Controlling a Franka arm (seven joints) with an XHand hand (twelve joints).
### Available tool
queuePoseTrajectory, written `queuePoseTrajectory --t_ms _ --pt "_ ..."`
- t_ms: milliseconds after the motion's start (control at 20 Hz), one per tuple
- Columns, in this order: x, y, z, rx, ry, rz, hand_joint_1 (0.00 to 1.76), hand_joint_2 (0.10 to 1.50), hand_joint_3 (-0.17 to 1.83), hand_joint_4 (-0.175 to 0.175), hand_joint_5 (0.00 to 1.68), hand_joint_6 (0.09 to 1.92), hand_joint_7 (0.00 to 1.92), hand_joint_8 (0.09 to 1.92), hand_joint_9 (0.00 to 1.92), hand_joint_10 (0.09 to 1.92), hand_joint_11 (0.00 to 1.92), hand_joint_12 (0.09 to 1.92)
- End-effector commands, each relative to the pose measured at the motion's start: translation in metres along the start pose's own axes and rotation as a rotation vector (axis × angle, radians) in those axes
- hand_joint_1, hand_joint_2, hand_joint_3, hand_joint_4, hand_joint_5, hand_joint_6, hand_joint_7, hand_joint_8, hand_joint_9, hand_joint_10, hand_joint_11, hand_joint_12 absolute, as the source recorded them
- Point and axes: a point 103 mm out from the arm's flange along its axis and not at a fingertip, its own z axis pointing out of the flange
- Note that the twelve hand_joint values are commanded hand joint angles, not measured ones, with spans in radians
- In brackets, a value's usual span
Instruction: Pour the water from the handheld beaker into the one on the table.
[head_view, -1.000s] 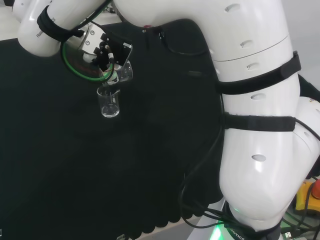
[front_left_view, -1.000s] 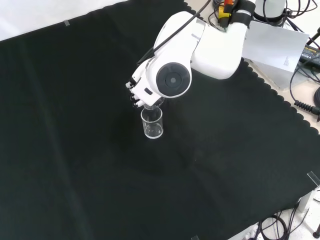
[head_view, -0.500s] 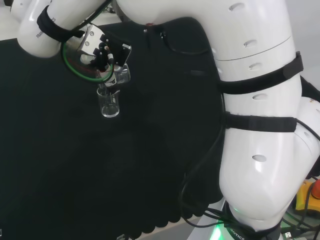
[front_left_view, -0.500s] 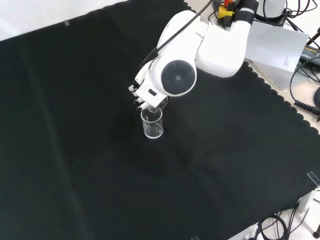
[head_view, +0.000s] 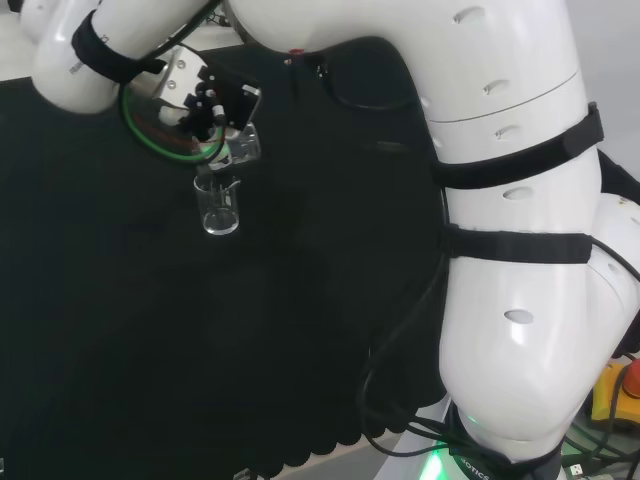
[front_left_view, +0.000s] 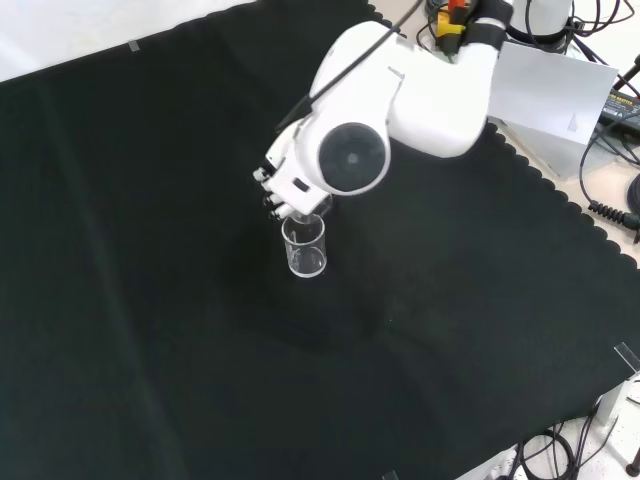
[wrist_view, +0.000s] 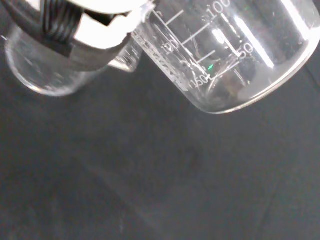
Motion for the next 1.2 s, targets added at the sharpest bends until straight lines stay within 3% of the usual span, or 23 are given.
queuePoseTrajectory --t_ms 50,150,350,400,500,650,750,850,1200 --pt "-0.030 -0.004 0.036 0.007 0.035 0.018 1.28 1.14 -0.17 -0.175 1.07 0.88 1.12 0.88 1.28 0.83 1.18 0.74" --pt "-0.026 -0.005 0.031 0.024 0.034 0.028 1.28 1.14 -0.17 -0.175 1.07 0.88 1.12 0.88 1.28 0.83 1.18 0.74" --pt "-0.030 -0.004 0.033 -0.003 0.066 0.009 1.28 1.14 -0.17 -0.175 1.07 0.88 1.12 0.88 1.28 0.83 1.18 0.74" --pt "-0.033 -0.005 0.037 -0.048 0.101 -0.020 1.28 1.14 -0.17 -0.175 1.07 0.88 1.12 0.88 1.28 0.83 1.18 0.74" --pt "-0.020 -0.001 0.023 -0.020 0.103 0.002 1.28 1.14 -0.17 -0.175 1.07 0.88 1.12 0.88 1.28 0.83 1.18 0.74" --pt "-0.036 -0.006 0.037 -0.033 0.205 -0.004 1.28 1.14 -0.17 -0.175 1.07 0.88 1.12 0.88 1.28 0.83 1.19 0.74" --pt "-0.040 -0.008 0.034 -0.032 0.211 -0.002 1.28 1.14 -0.17 -0.175 1.07 0.88 1.12 0.88 1.28 0.83 1.19 0.74" --pt "-0.042 -0.007 0.033 -0.065 0.239 -0.030 1.28 1.14 -0.17 -0.175 1.07 0.88 1.12 0.88 1.28 0.83 1.19 0.74" --pt "-0.048 -0.007 0.038 -0.082 0.322 -0.010 1.28 1.14 -0.17 -0.175 1.07 0.88 1.12 0.88 1.28 0.83 1.19 0.74"
